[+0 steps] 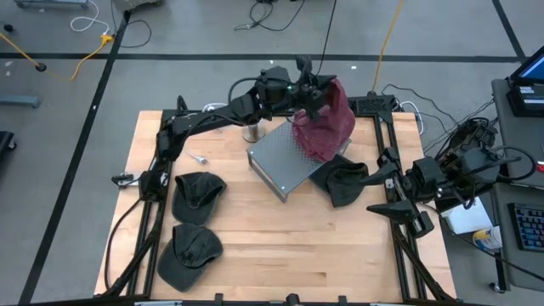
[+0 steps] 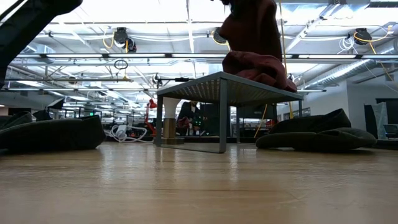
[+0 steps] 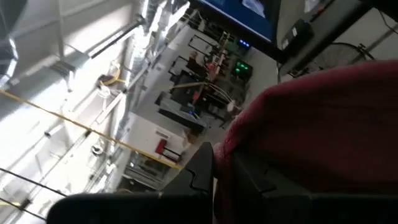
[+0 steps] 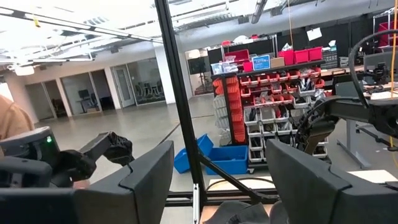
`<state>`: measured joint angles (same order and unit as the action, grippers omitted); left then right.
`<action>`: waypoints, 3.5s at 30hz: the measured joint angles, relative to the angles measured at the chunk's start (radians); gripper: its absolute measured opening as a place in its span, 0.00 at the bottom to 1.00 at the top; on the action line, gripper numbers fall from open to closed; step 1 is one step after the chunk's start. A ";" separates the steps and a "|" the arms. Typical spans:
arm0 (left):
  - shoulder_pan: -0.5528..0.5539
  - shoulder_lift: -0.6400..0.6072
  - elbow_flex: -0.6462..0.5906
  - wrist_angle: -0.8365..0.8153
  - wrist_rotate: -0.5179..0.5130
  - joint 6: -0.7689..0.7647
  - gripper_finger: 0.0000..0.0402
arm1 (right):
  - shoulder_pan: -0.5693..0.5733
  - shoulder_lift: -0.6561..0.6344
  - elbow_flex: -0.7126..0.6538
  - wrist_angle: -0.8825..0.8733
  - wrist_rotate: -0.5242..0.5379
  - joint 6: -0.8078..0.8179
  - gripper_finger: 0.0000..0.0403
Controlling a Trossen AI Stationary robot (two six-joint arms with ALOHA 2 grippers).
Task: Pick & Place hat
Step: Stack the red cap on top of the red cap on the shelf, then put the top left black cap on the shelf
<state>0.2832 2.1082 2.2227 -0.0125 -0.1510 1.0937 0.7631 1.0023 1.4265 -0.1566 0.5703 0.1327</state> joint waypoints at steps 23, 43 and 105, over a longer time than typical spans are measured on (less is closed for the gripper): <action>-0.038 -0.002 -0.138 -0.093 -0.040 -0.097 0.06 | 0.000 0.000 0.000 -0.050 0.000 0.012 0.61; -0.069 -0.009 -0.139 -0.419 -0.121 -0.190 0.06 | 0.000 0.000 0.000 -0.059 0.000 0.008 0.61; -0.248 -0.134 -0.137 -0.949 -0.462 -1.005 0.63 | 0.000 -0.009 0.000 -0.144 0.004 0.011 0.61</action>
<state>0.0352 1.9743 2.0853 -0.9619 -0.6129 0.0887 0.7628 0.9938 1.4265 -0.3005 0.5744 0.1441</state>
